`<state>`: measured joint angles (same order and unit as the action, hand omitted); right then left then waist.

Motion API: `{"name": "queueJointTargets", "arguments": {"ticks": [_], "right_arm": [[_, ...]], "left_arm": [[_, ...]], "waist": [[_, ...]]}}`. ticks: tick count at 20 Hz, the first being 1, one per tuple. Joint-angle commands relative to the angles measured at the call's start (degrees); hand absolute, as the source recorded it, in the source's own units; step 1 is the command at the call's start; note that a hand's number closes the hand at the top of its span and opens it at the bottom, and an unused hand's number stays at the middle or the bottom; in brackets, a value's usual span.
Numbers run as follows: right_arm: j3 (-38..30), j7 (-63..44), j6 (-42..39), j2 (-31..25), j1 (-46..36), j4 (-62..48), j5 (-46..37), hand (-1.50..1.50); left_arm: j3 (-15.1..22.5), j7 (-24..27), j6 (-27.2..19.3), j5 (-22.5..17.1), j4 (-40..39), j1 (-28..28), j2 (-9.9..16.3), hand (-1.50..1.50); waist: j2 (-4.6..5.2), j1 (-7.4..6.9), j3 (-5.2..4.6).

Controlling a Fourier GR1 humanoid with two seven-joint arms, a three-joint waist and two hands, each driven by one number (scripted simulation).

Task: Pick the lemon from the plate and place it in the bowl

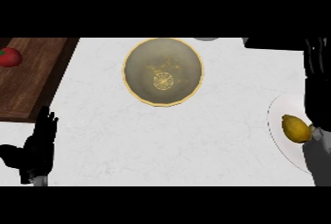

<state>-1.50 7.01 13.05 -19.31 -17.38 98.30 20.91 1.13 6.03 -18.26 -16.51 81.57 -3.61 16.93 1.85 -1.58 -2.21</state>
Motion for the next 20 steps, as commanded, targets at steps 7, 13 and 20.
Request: {"name": "queueJointTargets", "arguments": {"ticks": [7, 13, 20], "right_arm": [[7.8, -9.6, -8.3, -21.7, 7.1, -11.8, -17.8, 1.50], [4.3, -1.1, 1.6, -10.7, 13.6, -18.7, -19.3, -1.50], [7.3, -23.0, 2.4, -19.8, 10.5, -6.6, -29.7, -1.50]], "left_arm": [[5.3, -5.6, 9.2, 1.5, 3.7, 6.5, 6.6, 0.00], [4.8, -15.9, 18.2, -2.6, 3.1, 13.5, 10.3, 0.00], [3.8, -18.4, 19.0, -2.5, 3.1, 15.7, 10.0, 0.00]], "waist": [[0.52, 2.25, 0.08], [-1.81, 1.92, 2.22], [-1.98, 1.75, 2.09]]}}
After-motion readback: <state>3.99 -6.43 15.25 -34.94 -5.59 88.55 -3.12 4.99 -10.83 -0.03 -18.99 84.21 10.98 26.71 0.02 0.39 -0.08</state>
